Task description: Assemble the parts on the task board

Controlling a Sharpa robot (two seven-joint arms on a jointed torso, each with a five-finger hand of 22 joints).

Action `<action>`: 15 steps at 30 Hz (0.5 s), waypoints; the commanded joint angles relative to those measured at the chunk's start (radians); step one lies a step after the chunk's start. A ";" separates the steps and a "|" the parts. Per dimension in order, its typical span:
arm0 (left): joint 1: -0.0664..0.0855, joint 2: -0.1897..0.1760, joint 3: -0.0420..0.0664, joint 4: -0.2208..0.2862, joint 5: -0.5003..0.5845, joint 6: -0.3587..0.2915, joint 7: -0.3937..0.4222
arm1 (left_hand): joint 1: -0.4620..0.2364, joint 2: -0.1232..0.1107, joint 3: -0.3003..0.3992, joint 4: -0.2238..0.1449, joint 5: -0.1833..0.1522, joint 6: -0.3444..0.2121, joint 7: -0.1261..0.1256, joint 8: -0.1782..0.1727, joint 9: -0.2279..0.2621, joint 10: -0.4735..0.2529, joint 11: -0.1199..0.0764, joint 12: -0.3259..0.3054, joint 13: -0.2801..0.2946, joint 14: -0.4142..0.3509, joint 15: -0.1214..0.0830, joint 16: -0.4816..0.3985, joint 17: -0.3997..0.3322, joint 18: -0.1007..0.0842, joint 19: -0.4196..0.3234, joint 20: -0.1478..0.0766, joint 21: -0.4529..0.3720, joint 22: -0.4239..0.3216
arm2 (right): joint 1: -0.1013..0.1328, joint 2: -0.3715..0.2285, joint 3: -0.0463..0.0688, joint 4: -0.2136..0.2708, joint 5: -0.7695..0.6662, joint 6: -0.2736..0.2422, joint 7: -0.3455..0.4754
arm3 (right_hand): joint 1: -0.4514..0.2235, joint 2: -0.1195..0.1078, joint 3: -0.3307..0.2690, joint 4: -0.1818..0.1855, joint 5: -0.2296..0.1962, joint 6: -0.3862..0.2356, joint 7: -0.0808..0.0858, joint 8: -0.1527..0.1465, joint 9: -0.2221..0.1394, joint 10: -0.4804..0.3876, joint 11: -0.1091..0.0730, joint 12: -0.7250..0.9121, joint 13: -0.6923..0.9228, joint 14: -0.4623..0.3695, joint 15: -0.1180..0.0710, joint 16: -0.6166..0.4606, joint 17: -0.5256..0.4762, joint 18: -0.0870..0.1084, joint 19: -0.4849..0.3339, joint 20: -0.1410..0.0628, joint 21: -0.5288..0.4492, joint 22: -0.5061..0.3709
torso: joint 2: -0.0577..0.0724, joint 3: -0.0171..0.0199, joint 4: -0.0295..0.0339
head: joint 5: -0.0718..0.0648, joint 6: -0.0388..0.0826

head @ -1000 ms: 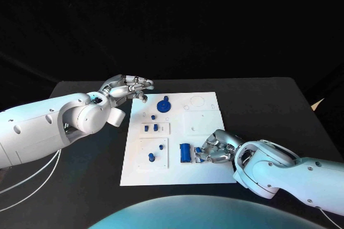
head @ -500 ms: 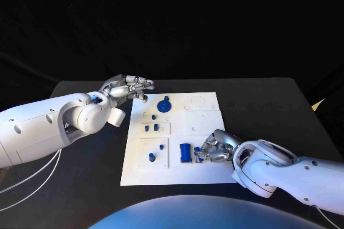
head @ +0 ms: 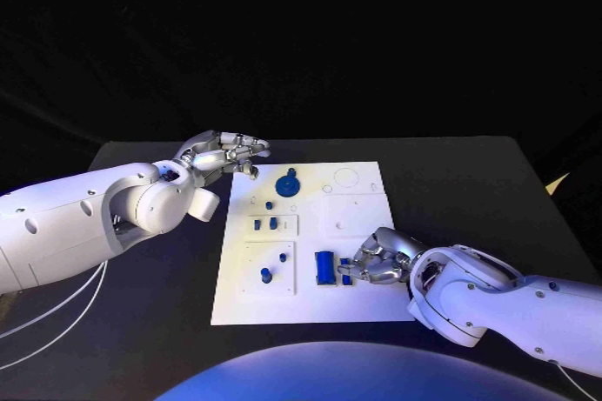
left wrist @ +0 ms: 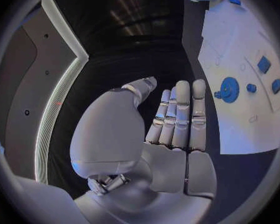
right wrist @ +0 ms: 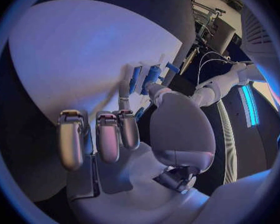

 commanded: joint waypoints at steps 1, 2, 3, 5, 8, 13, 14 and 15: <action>0.000 0.001 0.001 0.001 -0.002 0.014 0.005 | -0.005 0.005 -0.001 -0.005 0.004 -0.004 -0.001 0.006 -0.001 -0.008 -0.002 0.005 0.001 -0.006 -0.001 -0.002 -0.001 0.017 0.003 0.005 -0.005 0.015 | -0.001 -0.009 0.000 0.003 0.001 0.021 0.016 | 0.015 0.009 -0.008 -0.001 -0.004 0.006 0.003 0.000 0.002 0.068 -0.004 0.004 0.213 0.105 -0.007 0.005 0.260 -0.014 0.074 -0.007 0.001 0.242 | 0.000 0.0006 -0.0002 | 0.001 0.000; 0.000 0.001 0.001 0.001 -0.002 0.014 0.005 | -0.005 0.005 -0.001 -0.005 0.004 -0.004 -0.001 0.006 -0.001 -0.008 -0.002 0.005 0.001 -0.006 -0.001 -0.002 -0.001 0.017 0.003 0.005 -0.005 0.015 | -0.001 -0.013 0.000 0.003 0.001 0.023 0.019 | 0.024 0.011 -0.009 -0.003 -0.005 0.005 0.003 -0.001 0.002 0.068 -0.004 0.003 0.212 0.105 -0.008 0.005 0.261 -0.014 0.073 -0.007 0.001 0.241 | 0.000 0.0008 -0.0002 | 0.001 0.000; 0.000 0.001 0.001 0.001 -0.002 0.014 0.005 | -0.005 0.005 -0.001 -0.005 0.004 -0.004 -0.001 0.006 -0.001 -0.008 -0.002 0.005 0.001 -0.006 -0.001 -0.002 -0.001 0.017 0.003 0.005 -0.005 0.015 | -0.001 -0.019 0.000 0.004 0.002 0.027 0.024 | 0.035 0.012 -0.009 -0.004 -0.005 0.005 0.002 -0.001 0.002 0.068 -0.004 0.003 0.213 0.105 -0.008 0.005 0.261 -0.014 0.074 -0.007 0.002 0.242 | 0.000 0.0010 -0.0008 | 0.001 0.000; 0.000 0.001 0.001 0.000 -0.002 0.014 0.005 | -0.005 0.005 -0.001 -0.005 0.004 -0.004 -0.001 0.006 -0.001 -0.008 -0.002 0.005 0.001 -0.006 -0.001 -0.002 -0.001 0.017 0.003 0.005 -0.005 0.015 | -0.001 -0.025 0.000 0.005 0.003 0.032 0.031 | 0.060 0.008 -0.008 -0.010 -0.008 0.003 0.002 -0.003 0.002 0.067 -0.004 0.001 0.212 0.105 -0.008 0.005 0.260 -0.014 0.074 -0.008 0.001 0.242 | 0.000 0.0013 -0.0014 | 0.002 0.000; 0.000 0.001 0.001 0.000 -0.002 0.014 0.006 | -0.005 0.005 -0.001 -0.005 0.004 -0.004 -0.001 0.006 -0.001 -0.008 -0.002 0.005 0.001 -0.006 -0.001 -0.002 -0.001 0.017 0.003 0.005 -0.005 0.015 | -0.001 -0.031 0.000 0.006 0.005 0.027 0.043 | 0.078 0.005 -0.009 -0.012 -0.013 0.002 0.003 -0.005 0.002 0.066 -0.004 -0.002 0.210 0.105 -0.008 0.005 0.260 -0.013 0.073 -0.008 0.000 0.241 | 0.000 0.0016 -0.0023 | 0.000 0.000; 0.000 0.003 0.001 -0.003 -0.002 0.012 0.010 | -0.005 0.005 -0.001 -0.005 0.004 -0.004 -0.001 0.006 -0.001 -0.008 -0.002 0.005 0.001 -0.006 -0.001 -0.002 -0.001 0.017 0.003 0.005 -0.005 0.015 | 0.003 -0.046 0.000 0.006 0.055 -0.030 0.110 | 0.091 0.004 -0.012 -0.003 -0.010 -0.035 0.017 -0.025 -0.004 0.047 0.007 -0.049 0.186 0.101 0.000 -0.002 0.242 -0.007 0.059 -0.003 -0.031 0.232 | -0.003 0.0008 -0.0027 | 0.000 0.000; 0.000 0.004 0.001 -0.004 -0.001 0.009 0.014 | -0.005 0.005 -0.001 -0.005 0.004 -0.004 -0.001 0.006 -0.001 -0.008 -0.002 0.005 0.001 -0.006 -0.001 -0.002 -0.001 0.017 0.003 0.005 -0.005 0.015 | 0.007 -0.049 0.001 0.002 0.083 -0.048 0.147 | 0.094 0.003 -0.013 -0.002 -0.008 -0.044 0.021 -0.030 -0.004 0.040 0.011 -0.066 0.177 0.100 0.003 -0.004 0.237 -0.004 0.054 -0.001 -0.044 0.228 | -0.004 0.0002 -0.0022 | -0.003 0.000; 0.000 0.004 0.001 -0.005 0.001 0.006 0.018 | -0.006 0.006 -0.001 -0.004 0.004 -0.005 0.000 0.007 -0.001 -0.009 -0.002 0.007 0.001 -0.006 -0.001 -0.002 -0.001 0.017 0.003 0.005 -0.006 0.015 | 0.014 -0.052 0.001 -0.006 0.115 -0.064 0.190 | 0.101 0.003 -0.014 -0.003 -0.008 -0.062 0.028 -0.038 -0.005 0.025 0.017 -0.099 0.160 0.097 0.008 -0.009 0.224 0.002 0.040 0.004 -0.073 0.219 | -0.005 -0.0006 -0.0025 | -0.005 0.000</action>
